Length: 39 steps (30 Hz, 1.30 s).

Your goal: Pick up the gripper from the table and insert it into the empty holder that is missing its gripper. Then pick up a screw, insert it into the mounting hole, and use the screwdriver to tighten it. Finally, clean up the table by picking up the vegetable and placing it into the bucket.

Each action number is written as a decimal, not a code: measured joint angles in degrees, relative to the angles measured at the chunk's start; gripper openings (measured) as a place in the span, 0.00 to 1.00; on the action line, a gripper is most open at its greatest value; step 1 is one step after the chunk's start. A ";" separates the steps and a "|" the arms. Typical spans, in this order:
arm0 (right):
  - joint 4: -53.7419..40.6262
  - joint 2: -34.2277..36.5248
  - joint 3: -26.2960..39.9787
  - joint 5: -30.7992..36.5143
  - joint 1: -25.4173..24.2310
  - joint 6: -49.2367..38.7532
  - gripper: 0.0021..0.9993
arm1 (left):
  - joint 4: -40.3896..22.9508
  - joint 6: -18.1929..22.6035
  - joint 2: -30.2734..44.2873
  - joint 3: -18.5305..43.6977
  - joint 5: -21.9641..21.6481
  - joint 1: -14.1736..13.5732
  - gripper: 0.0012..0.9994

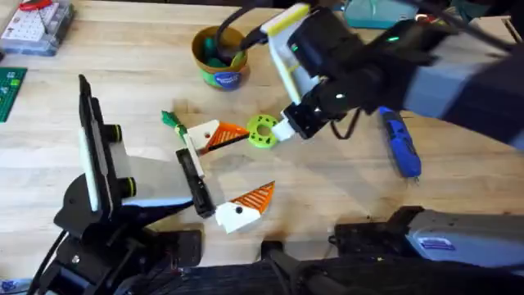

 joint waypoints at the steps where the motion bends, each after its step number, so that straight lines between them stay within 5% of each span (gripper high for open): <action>1: -0.34 -1.93 0.05 0.00 -0.44 0.22 0.53 | 0.00 0.00 0.00 0.00 0.00 0.00 0.99; 10: 1.72 -10.53 0.20 -2.11 -1.94 1.31 0.53 | 0.00 0.00 0.00 0.00 0.00 0.00 0.99; 19: 10.53 -6.65 -8.54 -8.53 -1.94 1.81 0.53 | 0.02 0.00 0.00 0.00 0.00 0.00 0.99; 29: 13.27 -0.63 -9.26 -9.73 -0.62 2.84 0.53 | 0.02 0.00 0.00 0.00 -0.02 0.00 0.99; 39: 16.87 1.82 -9.26 -9.56 3.14 2.96 0.33 | 0.00 0.00 0.00 0.00 -0.03 0.00 0.99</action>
